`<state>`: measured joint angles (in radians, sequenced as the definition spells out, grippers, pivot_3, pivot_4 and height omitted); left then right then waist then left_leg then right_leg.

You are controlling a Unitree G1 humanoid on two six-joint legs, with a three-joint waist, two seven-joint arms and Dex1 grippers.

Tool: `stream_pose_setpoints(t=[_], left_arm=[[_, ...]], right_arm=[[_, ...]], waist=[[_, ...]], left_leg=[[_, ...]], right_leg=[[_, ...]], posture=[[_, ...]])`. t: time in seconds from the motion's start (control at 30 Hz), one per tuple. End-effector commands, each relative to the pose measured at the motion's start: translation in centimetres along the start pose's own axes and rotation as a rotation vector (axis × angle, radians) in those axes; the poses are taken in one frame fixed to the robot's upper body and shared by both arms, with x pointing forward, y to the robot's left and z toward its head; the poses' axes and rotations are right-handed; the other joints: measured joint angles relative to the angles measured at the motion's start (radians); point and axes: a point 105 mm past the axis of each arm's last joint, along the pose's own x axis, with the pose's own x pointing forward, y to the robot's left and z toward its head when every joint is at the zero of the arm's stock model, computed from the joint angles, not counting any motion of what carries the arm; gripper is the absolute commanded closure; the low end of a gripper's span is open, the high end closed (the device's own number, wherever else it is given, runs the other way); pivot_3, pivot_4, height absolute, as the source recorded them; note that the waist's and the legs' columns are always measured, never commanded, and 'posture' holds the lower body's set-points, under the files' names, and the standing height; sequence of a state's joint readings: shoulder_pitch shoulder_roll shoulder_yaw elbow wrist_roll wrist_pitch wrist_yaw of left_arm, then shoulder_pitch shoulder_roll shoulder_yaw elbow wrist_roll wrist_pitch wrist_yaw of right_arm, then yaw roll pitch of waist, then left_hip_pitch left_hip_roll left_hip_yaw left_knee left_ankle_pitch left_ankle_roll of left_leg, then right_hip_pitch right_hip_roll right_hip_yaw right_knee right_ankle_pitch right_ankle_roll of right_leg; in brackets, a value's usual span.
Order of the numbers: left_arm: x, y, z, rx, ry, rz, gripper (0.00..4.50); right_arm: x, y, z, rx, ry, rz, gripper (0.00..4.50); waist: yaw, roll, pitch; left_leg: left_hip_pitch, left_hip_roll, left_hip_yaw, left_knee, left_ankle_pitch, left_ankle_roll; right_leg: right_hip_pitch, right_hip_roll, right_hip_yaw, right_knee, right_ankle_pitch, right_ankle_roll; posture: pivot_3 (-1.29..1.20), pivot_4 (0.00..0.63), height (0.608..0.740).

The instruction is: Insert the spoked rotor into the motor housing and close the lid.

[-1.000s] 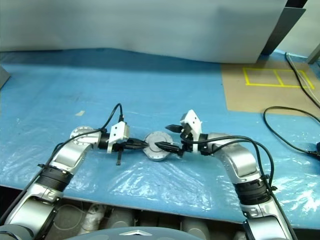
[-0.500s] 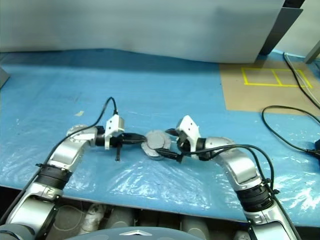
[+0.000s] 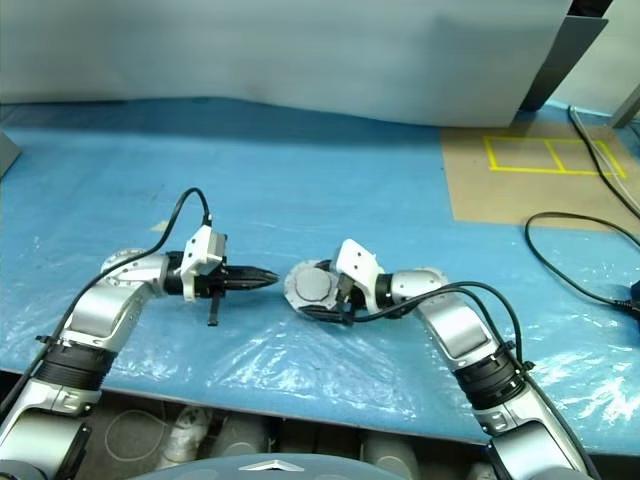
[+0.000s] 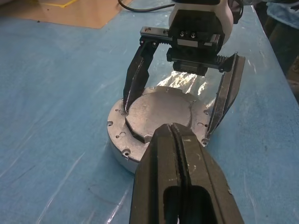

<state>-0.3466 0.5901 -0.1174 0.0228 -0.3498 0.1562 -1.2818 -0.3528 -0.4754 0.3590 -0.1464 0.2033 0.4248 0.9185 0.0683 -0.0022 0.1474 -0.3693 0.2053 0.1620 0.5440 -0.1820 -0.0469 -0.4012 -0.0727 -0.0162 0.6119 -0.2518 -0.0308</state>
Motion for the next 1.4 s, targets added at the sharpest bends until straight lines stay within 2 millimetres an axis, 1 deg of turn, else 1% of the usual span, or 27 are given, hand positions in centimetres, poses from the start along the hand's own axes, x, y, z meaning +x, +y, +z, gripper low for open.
stream_pose_setpoints(t=[0.03, 0.1, 0.2, 0.3, 0.47, 0.6, 0.7, 0.83, 0.9, 1.0, 1.2, 1.27, 1.4], left_arm=[[0.2, -0.3, 0.5, 0.055, 0.011, -0.001, 4.50], [0.4, -0.4, 0.1, 0.060, 0.023, -0.004, 4.50], [0.6, -0.4, 0.1, 0.061, 0.024, -0.001, 4.50], [0.8, -0.3, 0.0, 0.063, 0.023, 0.003, 4.50], [1.2, -0.2, 0.1, 0.064, 0.015, 0.002, 4.50], [1.4, -0.3, 0.0, 0.064, 0.015, -0.006, 4.50], [1.5, -0.4, 0.0, 0.063, 0.015, -0.010, 4.50], [1.6, -0.4, 0.0, 0.062, 0.013, -0.013, 4.50], [1.6, -0.4, 0.0, 0.060, 0.013, -0.015, 4.50], [1.6, -0.5, -0.1, 0.059, 0.014, -0.017, 4.50], [1.6, -0.6, -0.2, 0.058, 0.015, -0.017, 4.50], [1.6, -0.6, -0.2, 0.058, 0.016, -0.017, 4.50], [1.6, -0.5, -0.2, 0.060, 0.019, -0.017, 4.50]], right_arm=[[0.5, 0.3, -0.2, -0.028, 0.010, 0.021, 0.19], [0.6, 0.5, -0.5, -0.031, 0.021, 0.029, 0.62], [0.4, 0.6, -0.9, -0.024, 0.035, 0.033, 1.57], [-0.1, 0.8, -1.9, -0.024, 0.072, 0.035, 1.58], [-0.6, 0.8, -2.2, -0.013, 0.081, 0.024, 1.58], [-1.2, 0.4, -0.5, 0.084, -0.002, 0.027, 1.58], [-1.6, 0.0, 0.5, 0.124, -0.042, 0.024, 1.58], [-1.8, -0.5, 1.4, 0.153, -0.071, 0.017, 1.58], [-1.9, -0.6, 1.4, 0.146, -0.065, 0.018, 1.58], [-1.9, -0.5, 1.1, 0.125, -0.040, 0.022, 1.58], [-1.7, 0.4, -1.6, 0.049, 0.068, 0.040, 1.58], [-1.5, 0.4, -1.9, 0.032, 0.079, 0.030, 1.58], [-1.1, 0.0, -1.7, 0.051, 0.058, 0.002, 1.58]], waist=[[0.000, 0.000, 0.000], [-0.001, 0.000, 0.000], [0.000, 0.000, 0.000], [0.000, 0.000, 0.000], [0.003, 0.000, 0.000], [0.002, 0.000, 0.000], [0.002, 0.000, 0.000], [0.002, 0.000, 0.000], [0.002, 0.000, 0.000], [0.002, 0.000, 0.000], [0.002, 0.000, 0.000], [0.002, 0.000, 0.000], [0.001, 0.000, 0.000]], left_leg=[[0.000, 0.000, 0.000, 0.000, 0.000, 0.000], [0.001, 0.000, 0.000, 0.001, 0.000, 0.000], [0.001, 0.000, 0.000, 0.002, 0.000, 0.000], [0.001, 0.000, 0.000, 0.002, 0.000, 0.000], [0.001, 0.000, -0.001, 0.002, 0.000, 0.000], [0.001, 0.000, -0.001, 0.002, 0.000, 0.000], [0.001, 0.000, -0.001, 0.002, 0.000, 0.000], [0.001, 0.000, -0.001, 0.004, 0.000, 0.000], [0.001, 0.000, -0.001, 0.004, 0.000, 0.000], [0.001, 0.000, -0.002, 0.005, 0.000, 0.000], [0.001, 0.000, -0.002, 0.005, 0.000, 0.000], [0.001, 0.000, -0.002, 0.005, 0.000, 0.000], [0.001, 0.000, -0.002, 0.005, 0.000, 0.000]], right_leg=[[0.000, 0.000, 0.000, 0.000, 0.000, 0.000], [0.000, 0.000, 0.000, 0.001, 0.000, 0.000], [0.000, 0.000, 0.001, 0.003, 0.000, 0.000], [0.000, 0.000, 0.001, 0.003, 0.000, 0.000], [0.001, 0.000, 0.000, 0.003, 0.000, 0.000], [0.001, 0.000, 0.000, 0.003, 0.000, 0.000], [0.001, 0.000, 0.000, 0.005, 0.000, 0.000], [0.001, 0.000, 0.000, 0.006, -0.001, -0.001], [0.001, 0.000, 0.000, 0.007, -0.001, -0.002], [0.001, 0.000, 0.000, 0.007, -0.001, -0.002], [0.001, 0.000, 0.000, 0.007, -0.001, -0.002], [0.001, 0.000, 0.000, 0.007, -0.001, -0.002], [0.001, 0.000, 0.000, 0.007, -0.001, -0.002]], posture=[[0.00, 0.150, 0.740], [0.00, 0.150, 0.740], [0.00, 0.150, 0.740], [0.00, 0.150, 0.740], [0.00, 0.150, 0.740], [0.00, 0.150, 0.740], [0.00, 0.150, 0.740], [0.00, 0.150, 0.740], [0.00, 0.150, 0.740], [0.00, 0.150, 0.740], [0.00, 0.150, 0.740], [0.00, 0.150, 0.740], [0.00, 0.150, 0.740]])
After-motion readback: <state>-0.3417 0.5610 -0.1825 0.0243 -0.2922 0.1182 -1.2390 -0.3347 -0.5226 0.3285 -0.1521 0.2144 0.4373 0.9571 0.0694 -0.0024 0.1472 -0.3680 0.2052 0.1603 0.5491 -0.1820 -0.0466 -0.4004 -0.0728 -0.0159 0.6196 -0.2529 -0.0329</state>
